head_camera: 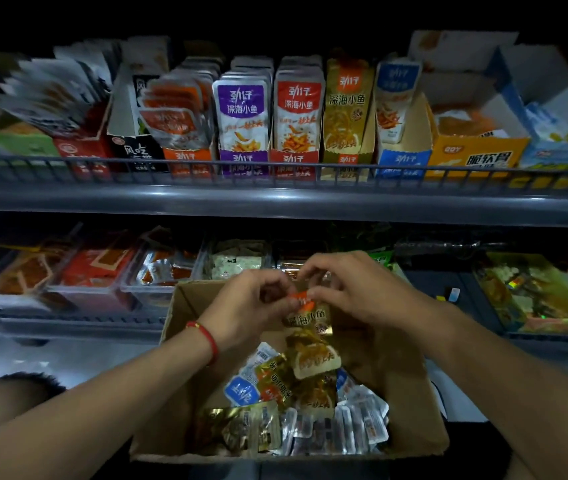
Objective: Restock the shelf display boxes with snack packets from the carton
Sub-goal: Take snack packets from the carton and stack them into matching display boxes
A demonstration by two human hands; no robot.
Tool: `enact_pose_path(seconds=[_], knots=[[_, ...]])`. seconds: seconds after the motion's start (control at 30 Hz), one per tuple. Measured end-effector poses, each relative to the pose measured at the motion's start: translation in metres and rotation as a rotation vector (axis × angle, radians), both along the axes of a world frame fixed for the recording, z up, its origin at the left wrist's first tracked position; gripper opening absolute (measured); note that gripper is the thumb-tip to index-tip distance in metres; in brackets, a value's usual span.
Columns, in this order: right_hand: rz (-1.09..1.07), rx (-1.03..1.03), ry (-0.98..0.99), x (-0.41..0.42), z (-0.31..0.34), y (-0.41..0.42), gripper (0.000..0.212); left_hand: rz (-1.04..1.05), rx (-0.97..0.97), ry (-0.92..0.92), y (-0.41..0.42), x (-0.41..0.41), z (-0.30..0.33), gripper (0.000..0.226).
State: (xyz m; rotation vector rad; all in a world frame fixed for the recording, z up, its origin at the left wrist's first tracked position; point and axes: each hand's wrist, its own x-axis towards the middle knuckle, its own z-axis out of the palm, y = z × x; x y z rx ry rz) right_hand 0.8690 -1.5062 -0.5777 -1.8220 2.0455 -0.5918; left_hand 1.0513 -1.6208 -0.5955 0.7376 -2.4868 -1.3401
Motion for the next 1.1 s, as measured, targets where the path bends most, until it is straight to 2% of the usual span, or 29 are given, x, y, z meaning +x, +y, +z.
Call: enact_pose_path(seconds=[0.1,0.17,0.23,0.3,0.43,0.53,0.63,0.73,0.97,1.1], knots=[[-0.097,-0.094,-0.077,-0.001,0.016,0.007,0.009,0.012,0.028,0.102,-0.004,-0.006,0.024,0.006],[-0.169,-0.126,-0.143,-0.006,0.024,0.014,0.008,0.083,0.091,0.189,-0.01,-0.009,0.029,0.005],[-0.232,-0.147,-0.204,-0.014,0.029,0.023,0.008,0.158,0.038,0.232,-0.018,-0.014,0.029,0.004],[-0.286,-0.171,-0.225,-0.023,0.035,0.033,0.008,0.183,-0.127,0.221,-0.024,-0.018,0.028,0.009],[-0.433,-0.314,-0.248,-0.05,0.068,0.05,0.006,0.161,-0.65,0.259,-0.04,-0.024,0.03,0.026],[-0.547,-0.497,-0.179,-0.079,0.108,0.051,0.007,0.148,-0.838,0.255,-0.05,-0.028,0.03,0.037],[-0.54,-0.7,-0.046,-0.099,0.153,0.037,0.013,0.165,-0.892,0.218,-0.053,-0.031,0.033,0.047],[-0.549,-0.781,-0.006,-0.111,0.182,0.003,0.015,0.186,-0.916,0.182,-0.055,-0.035,0.038,0.054],[-0.551,-0.756,0.125,-0.117,0.177,-0.066,0.008,0.201,-0.872,0.134,-0.052,-0.039,0.041,0.064],[-0.541,-0.676,0.203,-0.112,0.161,-0.083,0.011,0.203,-0.845,0.138,-0.053,-0.038,0.044,0.063]])
